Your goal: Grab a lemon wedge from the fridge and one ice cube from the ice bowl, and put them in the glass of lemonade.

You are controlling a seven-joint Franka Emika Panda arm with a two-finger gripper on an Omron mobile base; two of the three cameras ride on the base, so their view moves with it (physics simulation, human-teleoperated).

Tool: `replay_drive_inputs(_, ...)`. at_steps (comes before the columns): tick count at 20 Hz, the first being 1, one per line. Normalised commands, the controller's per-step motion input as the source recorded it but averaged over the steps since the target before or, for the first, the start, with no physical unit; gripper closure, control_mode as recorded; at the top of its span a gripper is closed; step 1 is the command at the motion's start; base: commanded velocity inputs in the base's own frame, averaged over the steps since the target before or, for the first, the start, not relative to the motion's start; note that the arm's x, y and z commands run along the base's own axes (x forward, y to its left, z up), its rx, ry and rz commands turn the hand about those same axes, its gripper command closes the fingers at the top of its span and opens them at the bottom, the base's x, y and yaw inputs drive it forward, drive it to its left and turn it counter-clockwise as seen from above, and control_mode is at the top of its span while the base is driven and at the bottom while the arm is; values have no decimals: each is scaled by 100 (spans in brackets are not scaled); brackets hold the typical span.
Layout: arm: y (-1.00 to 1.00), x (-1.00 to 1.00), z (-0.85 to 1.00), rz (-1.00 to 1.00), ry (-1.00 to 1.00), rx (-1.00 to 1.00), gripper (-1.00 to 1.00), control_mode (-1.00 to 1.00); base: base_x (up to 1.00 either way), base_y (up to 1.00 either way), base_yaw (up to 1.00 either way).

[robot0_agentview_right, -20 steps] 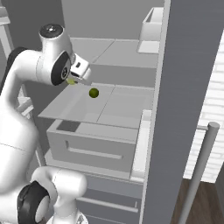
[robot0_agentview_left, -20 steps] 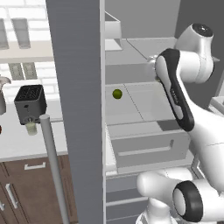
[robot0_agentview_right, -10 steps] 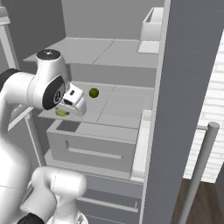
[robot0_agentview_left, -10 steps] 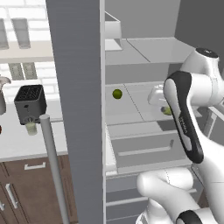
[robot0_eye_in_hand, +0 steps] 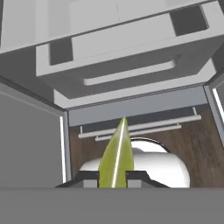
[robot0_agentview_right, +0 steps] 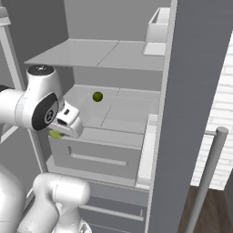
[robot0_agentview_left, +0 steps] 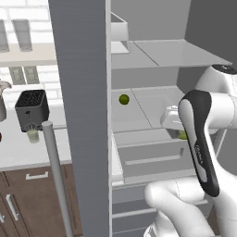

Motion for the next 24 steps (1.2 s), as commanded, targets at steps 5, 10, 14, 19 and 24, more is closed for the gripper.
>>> replay_drive_inputs(5,0,-5,0,0,0,0,100,-100,0,0,0)
replay_drive_inputs(10,0,0,0,0,0,0,100,100,-93,0,0)
replay_drive_inputs(14,0,0,0,0,0,0,100,100,-100,0,1)
replay_drive_inputs(19,0,0,0,0,0,0,100,100,-100,36,29)
replay_drive_inputs(24,0,0,0,0,0,0,100,100,-51,100,60)
